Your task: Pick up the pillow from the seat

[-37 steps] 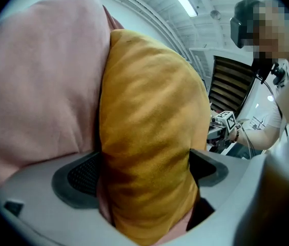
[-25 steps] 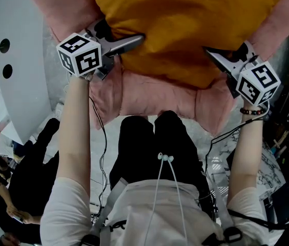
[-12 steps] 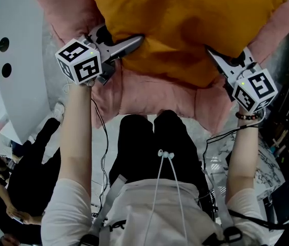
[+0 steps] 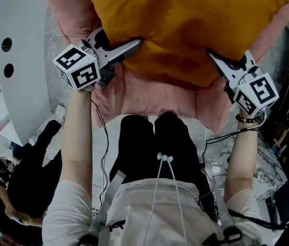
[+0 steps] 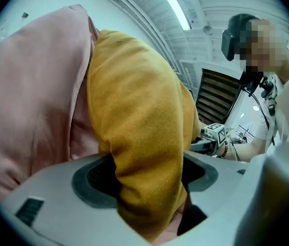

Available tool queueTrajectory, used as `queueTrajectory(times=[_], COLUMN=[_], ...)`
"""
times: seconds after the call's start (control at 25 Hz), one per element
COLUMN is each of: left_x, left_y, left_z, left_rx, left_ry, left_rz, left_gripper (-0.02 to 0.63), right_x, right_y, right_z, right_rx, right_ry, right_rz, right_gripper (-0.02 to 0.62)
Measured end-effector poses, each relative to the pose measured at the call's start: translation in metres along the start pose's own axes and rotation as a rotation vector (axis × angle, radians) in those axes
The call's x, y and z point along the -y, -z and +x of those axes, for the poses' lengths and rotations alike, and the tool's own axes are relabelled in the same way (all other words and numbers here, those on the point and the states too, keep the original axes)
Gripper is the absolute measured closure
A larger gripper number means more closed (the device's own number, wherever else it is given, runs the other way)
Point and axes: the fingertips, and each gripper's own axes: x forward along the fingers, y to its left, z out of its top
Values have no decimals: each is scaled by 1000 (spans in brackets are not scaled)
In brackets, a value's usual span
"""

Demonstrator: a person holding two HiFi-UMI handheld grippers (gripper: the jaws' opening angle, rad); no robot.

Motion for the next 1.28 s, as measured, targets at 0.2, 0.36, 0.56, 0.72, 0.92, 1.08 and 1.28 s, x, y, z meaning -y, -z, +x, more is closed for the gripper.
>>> queueTrajectory(times=[0.2, 0.36, 0.56, 0.72, 0.92, 1.08, 1.28], left_x=[7, 17, 33, 45, 57, 75, 94], left_y=[-5, -12, -22, -31, -49, -63, -89], left_z=[-9, -18, -28, -37, -39, -46, -56], left_rx=[15, 29, 45, 54, 64, 79, 107], left_ry=[0, -2, 3, 8, 24, 26, 38], left_rz=[9, 21, 38, 47, 79, 91, 119], left_gripper=[247, 249, 249, 250, 250, 252, 253], right_x=[-9, -18, -29, -37, -40, -48, -57], right_y=[-7, -17, -28, -39, -54, -67, -91], right_z=[-5, -12, -25, -33, -46, -61, -77], right_rx=[8, 18, 34, 49, 76, 88, 122], right_ry=[6, 9, 19, 27, 45, 51, 61], right_rz=[-15, -33, -48, -55, -63, -66, -78], right_gripper=[394, 394, 394, 396, 396, 396, 396])
